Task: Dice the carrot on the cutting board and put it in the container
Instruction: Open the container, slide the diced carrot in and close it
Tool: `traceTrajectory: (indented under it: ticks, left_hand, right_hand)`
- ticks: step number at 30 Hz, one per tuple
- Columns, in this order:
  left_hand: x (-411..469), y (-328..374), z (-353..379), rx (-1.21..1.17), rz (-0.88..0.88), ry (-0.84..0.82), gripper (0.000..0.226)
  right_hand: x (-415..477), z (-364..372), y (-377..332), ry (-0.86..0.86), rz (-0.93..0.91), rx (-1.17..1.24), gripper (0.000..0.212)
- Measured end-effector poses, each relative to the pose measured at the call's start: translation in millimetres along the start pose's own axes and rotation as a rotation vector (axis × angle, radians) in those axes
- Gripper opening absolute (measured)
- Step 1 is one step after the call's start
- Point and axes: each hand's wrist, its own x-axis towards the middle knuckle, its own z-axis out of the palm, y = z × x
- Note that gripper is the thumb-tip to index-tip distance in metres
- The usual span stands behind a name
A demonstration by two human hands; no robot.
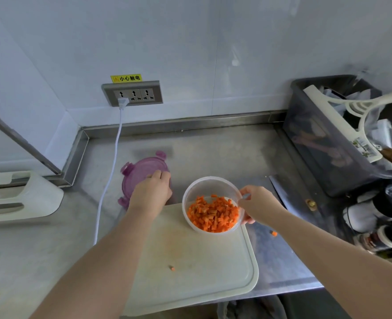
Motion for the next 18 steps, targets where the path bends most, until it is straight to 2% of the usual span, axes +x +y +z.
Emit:
traceTrajectory:
  ticks: [2,4,8,10,12,15,18]
  left_hand:
    - [5,-1,-18,-0.082,-0.062,0.025,0.029]
    - [7,-2,-41,-0.191,-0.141,0.139,0.021]
    - [14,0,-95,-0.345,-0.223,0.354,0.024]
    - [13,7,-122,-0.433,-0.161,0.503,0.025]
    - [10,19,-143,-0.599,-0.180,0.595,0.028]
    - [12,34,-150,-0.841,-0.327,0.530,0.030]
    - [8,44,-131,-1.096,-0.492,0.331,0.029]
  right_hand:
    - [-4,2,1,-0.059,0.029,-0.027,0.023]
    - [-7,1,0,-0.077,0.028,-0.049,0.023]
    - [-10,-13,-9,0.080,-0.085,-0.054,0.030]
    - [-14,-25,-17,0.149,-0.167,0.059,0.033]
    - [-24,-36,-26,0.122,-0.240,0.225,0.036]
    - [-36,-45,-35,0.007,-0.267,0.480,0.043]
    - [-39,-45,-30,-0.034,-0.269,0.556,0.030]
